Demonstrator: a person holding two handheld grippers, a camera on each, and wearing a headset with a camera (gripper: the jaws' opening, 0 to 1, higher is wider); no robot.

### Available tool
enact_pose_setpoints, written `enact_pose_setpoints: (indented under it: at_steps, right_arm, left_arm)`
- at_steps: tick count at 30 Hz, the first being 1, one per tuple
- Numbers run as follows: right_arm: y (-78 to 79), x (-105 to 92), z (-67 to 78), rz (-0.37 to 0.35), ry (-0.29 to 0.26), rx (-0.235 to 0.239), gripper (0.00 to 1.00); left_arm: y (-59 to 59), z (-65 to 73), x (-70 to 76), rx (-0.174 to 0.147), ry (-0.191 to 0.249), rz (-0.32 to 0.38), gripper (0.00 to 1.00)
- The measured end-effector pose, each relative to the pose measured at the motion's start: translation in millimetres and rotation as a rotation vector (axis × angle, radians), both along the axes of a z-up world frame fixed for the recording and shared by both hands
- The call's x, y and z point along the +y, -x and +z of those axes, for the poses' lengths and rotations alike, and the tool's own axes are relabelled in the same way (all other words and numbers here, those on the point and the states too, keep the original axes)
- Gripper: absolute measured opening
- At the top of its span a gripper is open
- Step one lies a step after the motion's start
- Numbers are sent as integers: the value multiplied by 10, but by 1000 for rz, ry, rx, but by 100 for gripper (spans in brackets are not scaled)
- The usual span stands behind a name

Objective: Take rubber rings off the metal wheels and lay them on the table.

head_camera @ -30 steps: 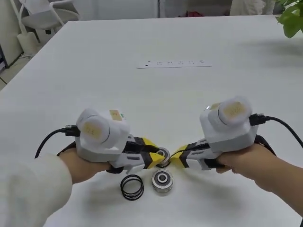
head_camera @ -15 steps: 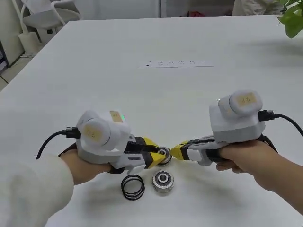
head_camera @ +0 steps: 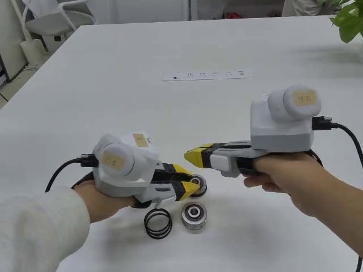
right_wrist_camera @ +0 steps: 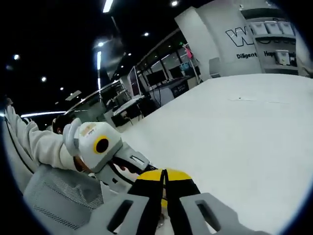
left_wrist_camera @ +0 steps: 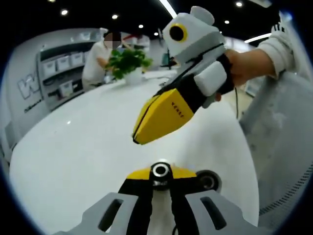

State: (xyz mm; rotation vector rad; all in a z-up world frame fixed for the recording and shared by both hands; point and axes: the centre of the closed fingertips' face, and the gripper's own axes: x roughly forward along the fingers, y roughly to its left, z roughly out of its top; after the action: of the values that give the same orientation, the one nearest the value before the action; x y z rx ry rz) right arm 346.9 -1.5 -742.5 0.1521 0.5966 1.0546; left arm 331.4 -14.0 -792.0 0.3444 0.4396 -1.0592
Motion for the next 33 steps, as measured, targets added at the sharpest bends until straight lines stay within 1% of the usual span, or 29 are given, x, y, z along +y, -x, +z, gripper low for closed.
enact_pose_setpoints:
  at_steps: [2, 3, 4, 5, 7, 8, 9, 11, 13, 15, 17, 19, 20, 21, 22, 25, 27, 29, 31, 33]
  right_arm:
    - [-51, -190, -195, -3, 113, -8, 0]
    - [-71, -291, -314, -7, 172, 0, 0]
    - [-50, -322, -370, 1, 186, 18, 0]
    - [-9, -353, -440, 18, 194, 54, 0]
    - [15, -374, -527, 34, 226, 64, 0]
    - [46, -366, -546, 52, 239, 57, 0]
    - [85, -350, -569, 86, 264, 34, 0]
    - [143, -323, -610, 131, 292, 25, 0]
    - [201, -282, -646, 169, 306, 15, 0]
    - [229, -271, -669, 183, 319, 8, 0]
    - [236, -264, -688, 191, 332, -9, 5]
    - [240, -243, -691, 196, 327, -19, 11]
    - [266, -203, -679, 209, 312, -31, 12]
    - [268, -193, -680, 209, 310, -33, 13]
    - [251, -179, -670, 204, 307, -46, 15]
    - [226, -147, -646, 187, 287, -50, 18]
    - [224, -139, -642, 185, 286, -59, 18]
    - [228, -143, -631, 199, 296, -94, 17]
    - [233, -142, -629, 200, 295, -96, 17]
    - [235, -147, -621, 203, 292, -97, 16]
  left_arm:
    - [0, -1, 1, -1, 0, 0, 14]
    - [0, -1, 1, 0, 1, 0, 14]
    - [1, -2, 1, 0, 2, 0, 14]
    - [0, -1, 1, 1, 3, -1, 14]
    - [-1, -1, 3, 1, 4, -2, 14]
    - [0, -2, 4, 1, 5, -2, 14]
    - [0, -1, 2, 1, 5, -2, 14]
    - [1, 0, 3, 0, 5, -2, 14]
    - [2, 1, 5, 1, 5, -3, 14]
    - [4, 2, 6, 2, 6, -3, 14]
    - [5, 2, 7, 4, 7, -2, 14]
    - [5, 3, 7, 4, 8, -2, 14]
    - [6, 2, 8, 7, 10, -1, 14]
    - [7, 3, 8, 8, 11, -1, 14]
    - [9, 4, 9, 9, 12, -1, 14]
    - [10, 3, 12, 10, 12, -1, 14]
    - [11, 4, 12, 11, 13, -1, 14]
    - [11, 4, 14, 13, 15, 0, 14]
    - [12, 5, 16, 13, 18, 1, 14]
    - [15, 6, 21, 20, 26, 5, 13]
